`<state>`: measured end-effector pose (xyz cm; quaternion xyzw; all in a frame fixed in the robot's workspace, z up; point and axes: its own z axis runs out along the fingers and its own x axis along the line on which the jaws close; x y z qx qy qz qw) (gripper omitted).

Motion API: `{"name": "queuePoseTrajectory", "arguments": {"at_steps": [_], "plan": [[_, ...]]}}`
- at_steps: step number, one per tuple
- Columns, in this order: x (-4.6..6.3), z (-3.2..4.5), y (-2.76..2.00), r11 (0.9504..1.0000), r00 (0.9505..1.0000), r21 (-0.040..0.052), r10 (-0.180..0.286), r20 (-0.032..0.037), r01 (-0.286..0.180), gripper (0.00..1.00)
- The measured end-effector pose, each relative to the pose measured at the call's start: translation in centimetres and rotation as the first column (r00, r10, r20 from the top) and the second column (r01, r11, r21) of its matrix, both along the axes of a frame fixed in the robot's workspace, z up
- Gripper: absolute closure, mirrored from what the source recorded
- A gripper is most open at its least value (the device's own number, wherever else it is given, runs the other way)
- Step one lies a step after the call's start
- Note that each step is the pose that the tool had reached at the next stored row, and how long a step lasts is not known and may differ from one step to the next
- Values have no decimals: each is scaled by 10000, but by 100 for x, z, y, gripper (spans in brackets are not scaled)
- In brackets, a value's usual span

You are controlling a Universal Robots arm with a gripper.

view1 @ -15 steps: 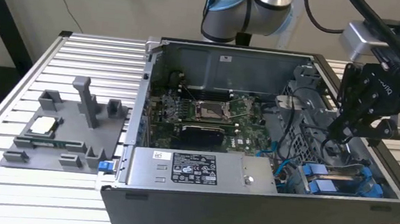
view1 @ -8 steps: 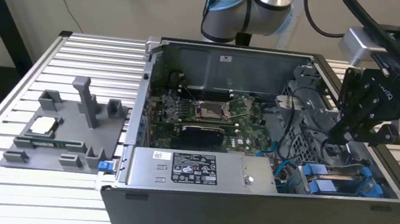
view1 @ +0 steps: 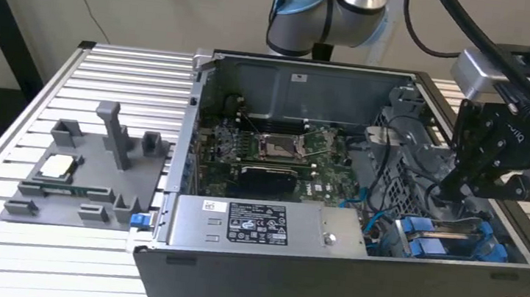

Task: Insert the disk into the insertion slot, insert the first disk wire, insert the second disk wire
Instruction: 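Insert the first disk wire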

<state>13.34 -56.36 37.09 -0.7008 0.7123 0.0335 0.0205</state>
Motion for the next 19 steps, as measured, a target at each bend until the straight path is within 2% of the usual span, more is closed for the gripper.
{"name": "queuePoseTrajectory", "arguments": {"at_steps": [6, 15, 19], "plan": [[74, -70, -37, 10000, 10000, -6, 44, 63, -44, 81], [160, -117, -42, 9997, 9993, -9, 241, 282, -241, 81], [212, -163, -60, 9997, 9992, -8, 263, 305, -263, 81]]}}
